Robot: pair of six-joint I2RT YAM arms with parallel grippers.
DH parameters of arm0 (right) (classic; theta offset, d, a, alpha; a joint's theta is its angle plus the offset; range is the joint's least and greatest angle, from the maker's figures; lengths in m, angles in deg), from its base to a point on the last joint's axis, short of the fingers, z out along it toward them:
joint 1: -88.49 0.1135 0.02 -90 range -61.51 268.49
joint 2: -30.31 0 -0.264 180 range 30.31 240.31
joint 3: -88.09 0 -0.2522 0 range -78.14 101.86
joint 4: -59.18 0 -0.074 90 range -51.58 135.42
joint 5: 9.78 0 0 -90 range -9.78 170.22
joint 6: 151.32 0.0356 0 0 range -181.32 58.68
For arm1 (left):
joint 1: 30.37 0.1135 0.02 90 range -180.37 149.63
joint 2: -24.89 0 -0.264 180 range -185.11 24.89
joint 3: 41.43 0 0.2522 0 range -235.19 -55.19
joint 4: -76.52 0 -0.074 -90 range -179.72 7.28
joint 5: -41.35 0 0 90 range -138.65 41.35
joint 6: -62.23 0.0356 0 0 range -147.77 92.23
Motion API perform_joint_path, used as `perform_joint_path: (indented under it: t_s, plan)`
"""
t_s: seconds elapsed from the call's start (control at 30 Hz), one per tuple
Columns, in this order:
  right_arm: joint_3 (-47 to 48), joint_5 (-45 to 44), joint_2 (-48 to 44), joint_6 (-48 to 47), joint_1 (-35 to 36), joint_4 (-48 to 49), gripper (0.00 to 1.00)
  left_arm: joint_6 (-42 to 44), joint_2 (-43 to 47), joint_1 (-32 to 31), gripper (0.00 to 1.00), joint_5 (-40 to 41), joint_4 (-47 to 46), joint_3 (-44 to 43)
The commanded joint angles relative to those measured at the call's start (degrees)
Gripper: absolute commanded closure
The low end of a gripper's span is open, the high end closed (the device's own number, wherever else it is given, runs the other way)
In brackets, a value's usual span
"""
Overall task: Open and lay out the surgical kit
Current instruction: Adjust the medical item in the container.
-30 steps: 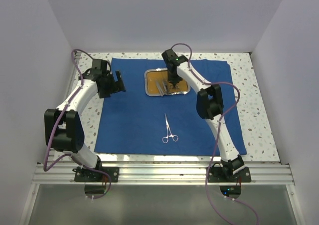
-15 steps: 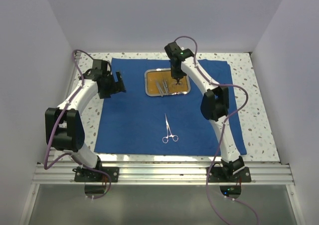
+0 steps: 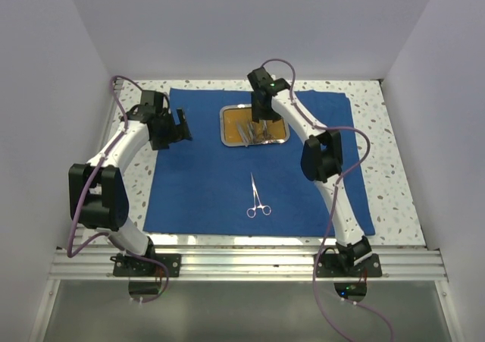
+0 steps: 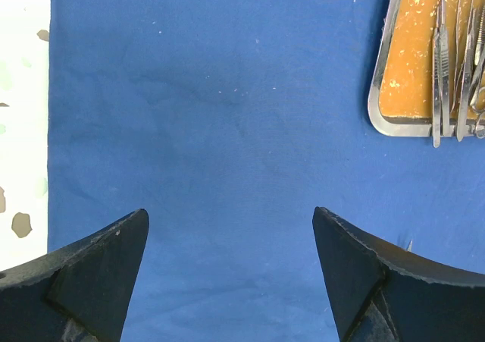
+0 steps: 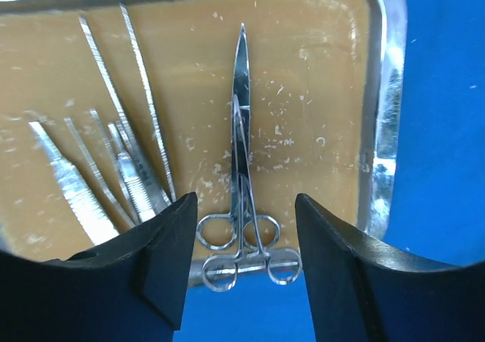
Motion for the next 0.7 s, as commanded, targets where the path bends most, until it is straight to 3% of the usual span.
perform_joint_path:
  t_s: [0.0,0.2,0.4,0.67]
  plan:
    - [1.8,0.4,0.8,0.0,-0.4,1.6,0.41,1.4,1.7,0.0,0.07,-0.2,-1.3,-1.4]
    - [-6.5,-2.1,-3.5,1.1,-0.4,-0.5,0.44,1.1,2.7,0.0,0.07,-0.1,-1.9,0.8]
    - [-18.9,-2.1,-13.4,3.0,-0.3,2.0,0.56,0.8,1.9,0.0,0.07,-0.9,-2.6,0.8]
    - [-19.3,-1.2,-14.7,4.4,0.6,0.2,0.69,0.8,0.3,0.0,0.07,-1.8,-3.0,-0.1]
